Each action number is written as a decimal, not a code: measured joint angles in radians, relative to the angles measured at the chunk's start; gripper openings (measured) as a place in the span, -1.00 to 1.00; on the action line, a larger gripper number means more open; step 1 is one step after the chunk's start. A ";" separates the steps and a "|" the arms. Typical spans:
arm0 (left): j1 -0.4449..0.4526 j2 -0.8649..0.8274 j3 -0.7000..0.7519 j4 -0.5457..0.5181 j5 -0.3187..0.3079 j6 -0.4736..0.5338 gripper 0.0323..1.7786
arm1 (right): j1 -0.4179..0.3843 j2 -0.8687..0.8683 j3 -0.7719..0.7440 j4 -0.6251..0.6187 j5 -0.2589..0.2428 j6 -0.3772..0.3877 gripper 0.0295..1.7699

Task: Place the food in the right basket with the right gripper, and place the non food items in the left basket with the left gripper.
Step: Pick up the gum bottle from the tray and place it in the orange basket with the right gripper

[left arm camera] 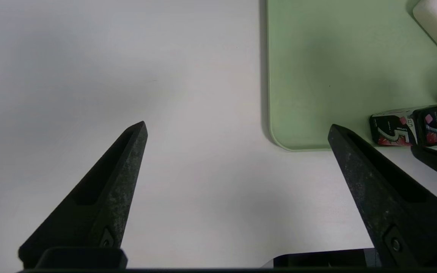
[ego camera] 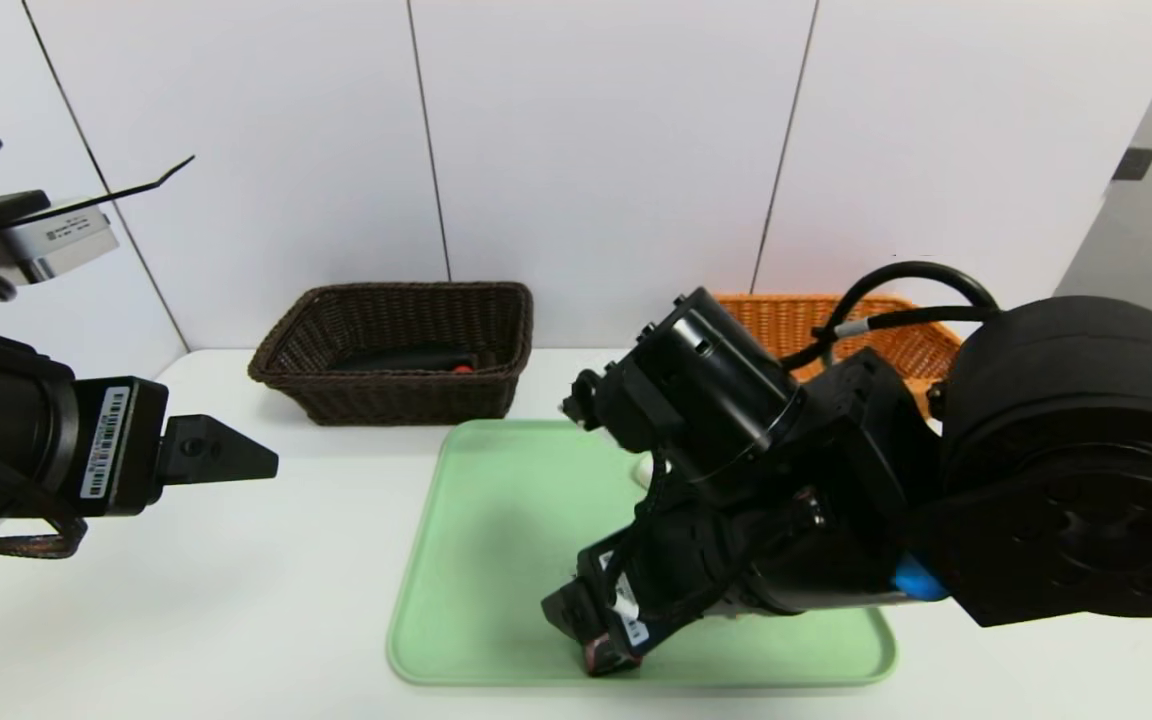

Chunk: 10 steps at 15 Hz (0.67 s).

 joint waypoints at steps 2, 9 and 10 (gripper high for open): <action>0.000 0.000 0.004 -0.002 -0.002 -0.001 0.90 | 0.005 0.006 0.006 0.009 0.000 0.011 0.92; 0.000 0.000 0.026 -0.004 -0.005 -0.005 0.90 | 0.028 0.040 0.027 0.009 -0.002 0.019 0.92; 0.000 0.000 0.030 -0.004 -0.005 -0.007 0.90 | 0.031 0.045 0.027 0.007 -0.003 0.020 0.92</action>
